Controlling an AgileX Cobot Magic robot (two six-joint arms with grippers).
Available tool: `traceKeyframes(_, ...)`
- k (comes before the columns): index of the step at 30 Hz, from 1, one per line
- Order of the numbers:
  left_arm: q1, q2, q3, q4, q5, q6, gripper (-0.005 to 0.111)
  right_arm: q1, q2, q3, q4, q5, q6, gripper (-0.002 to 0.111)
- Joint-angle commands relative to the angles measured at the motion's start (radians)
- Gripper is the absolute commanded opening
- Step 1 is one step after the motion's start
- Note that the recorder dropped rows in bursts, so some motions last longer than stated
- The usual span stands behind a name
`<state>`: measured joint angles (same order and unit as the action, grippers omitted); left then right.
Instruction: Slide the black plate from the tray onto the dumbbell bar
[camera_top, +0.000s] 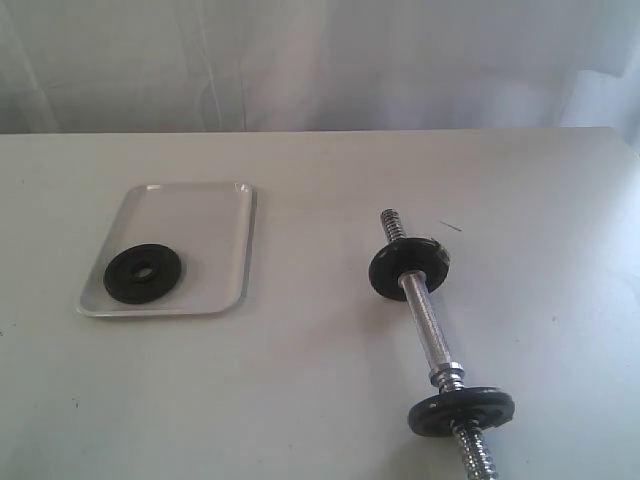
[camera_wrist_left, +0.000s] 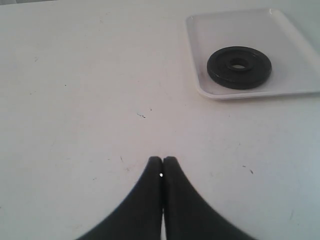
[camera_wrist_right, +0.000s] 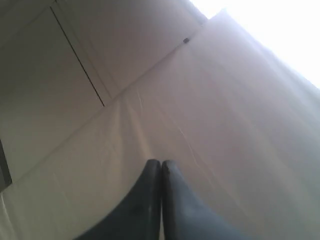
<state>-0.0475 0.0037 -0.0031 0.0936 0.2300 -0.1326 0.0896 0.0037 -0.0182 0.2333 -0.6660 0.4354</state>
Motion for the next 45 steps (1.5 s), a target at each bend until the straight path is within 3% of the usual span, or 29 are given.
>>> traceKeyframes(1, 0.000, -0.004, 0.003, -0.007, 0.003, 0.001, 0.000, 0.002, 0.066, -0.130, -0.012, 0.068, -0.090, 0.000)
traceKeyframes(11, 0.000, -0.004, 0.003, -0.007, 0.003, 0.001, 0.000, 0.002, 0.501, -0.442, -0.254, 0.234, -0.424, 0.000)
traceKeyframes(27, 0.000, -0.004, 0.003, -0.007, 0.003, 0.001, 0.000, 0.002, 1.230, -0.752, -0.913, 0.553, -0.879, 0.000)
traceKeyframes(37, 0.000, -0.004, 0.003, -0.007, 0.003, 0.001, 0.000, 0.049, 1.510, -0.797, -1.223, 0.547, -0.902, 0.000)
traceKeyframes(45, 0.000, -0.004, 0.003, -0.007, 0.003, 0.001, 0.000, 0.146, 1.574, -0.797, -1.236, 0.618, -0.877, 0.000)
